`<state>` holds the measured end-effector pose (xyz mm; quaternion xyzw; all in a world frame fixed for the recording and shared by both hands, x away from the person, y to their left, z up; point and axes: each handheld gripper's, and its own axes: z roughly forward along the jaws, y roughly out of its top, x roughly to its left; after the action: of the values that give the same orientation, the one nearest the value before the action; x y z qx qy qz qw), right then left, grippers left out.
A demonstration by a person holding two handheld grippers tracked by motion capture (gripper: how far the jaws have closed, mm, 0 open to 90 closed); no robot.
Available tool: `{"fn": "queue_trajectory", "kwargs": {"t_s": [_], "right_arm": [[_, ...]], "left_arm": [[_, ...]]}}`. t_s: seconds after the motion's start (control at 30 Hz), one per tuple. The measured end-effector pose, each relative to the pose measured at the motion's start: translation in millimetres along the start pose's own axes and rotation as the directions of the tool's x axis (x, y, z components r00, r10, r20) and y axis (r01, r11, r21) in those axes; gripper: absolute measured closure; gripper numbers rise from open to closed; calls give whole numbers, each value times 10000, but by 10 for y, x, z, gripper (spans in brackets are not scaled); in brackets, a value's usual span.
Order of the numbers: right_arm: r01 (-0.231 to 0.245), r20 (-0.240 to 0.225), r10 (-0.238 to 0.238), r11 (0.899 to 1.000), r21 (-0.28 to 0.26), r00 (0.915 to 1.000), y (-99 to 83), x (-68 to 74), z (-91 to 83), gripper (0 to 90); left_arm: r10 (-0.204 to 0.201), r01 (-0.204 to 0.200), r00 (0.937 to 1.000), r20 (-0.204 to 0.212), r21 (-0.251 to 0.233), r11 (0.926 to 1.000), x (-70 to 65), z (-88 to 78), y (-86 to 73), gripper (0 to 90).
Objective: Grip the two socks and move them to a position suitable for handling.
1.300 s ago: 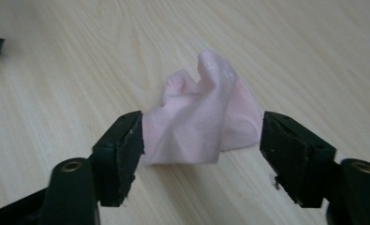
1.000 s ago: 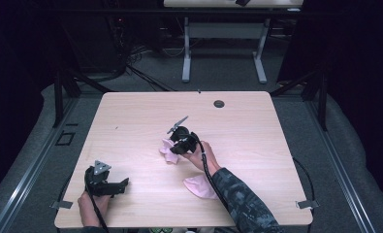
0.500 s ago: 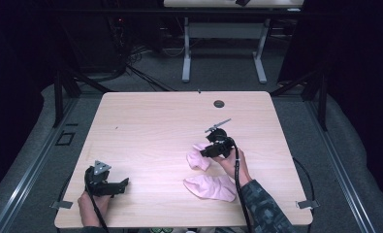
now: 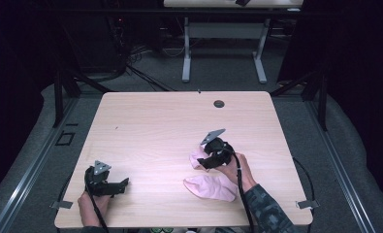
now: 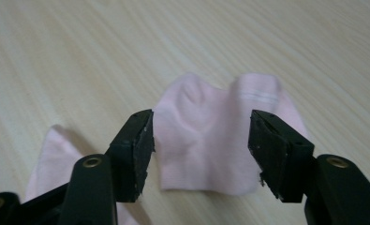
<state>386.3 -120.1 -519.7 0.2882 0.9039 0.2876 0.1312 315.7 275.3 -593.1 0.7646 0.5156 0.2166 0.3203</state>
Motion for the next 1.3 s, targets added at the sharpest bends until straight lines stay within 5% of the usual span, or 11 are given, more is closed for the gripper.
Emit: {"fn": "queue_trajectory", "kwargs": {"t_s": [0.4,0.57,0.97,1.3], "right_arm": [[405,-502,-347,9922,1180,9981,-10,76,390,604],[277,-479,-221,9925,1194,9986,-48,53,419,813],[299,-741,-192,9888,1461,9971,-297,-71,182,743],[29,-361,37,9835,1808,9993,-640,-314,-72,707]], "left_arm": [[15,-15,10000,14,2,10000,1,0,0,2],[13,-13,10000,12,-1,10000,0,-1,0,2],[7,-7,10000,12,4,10000,0,-1,0,2],[4,-4,10000,3,0,10000,0,-1,0,2]]}}
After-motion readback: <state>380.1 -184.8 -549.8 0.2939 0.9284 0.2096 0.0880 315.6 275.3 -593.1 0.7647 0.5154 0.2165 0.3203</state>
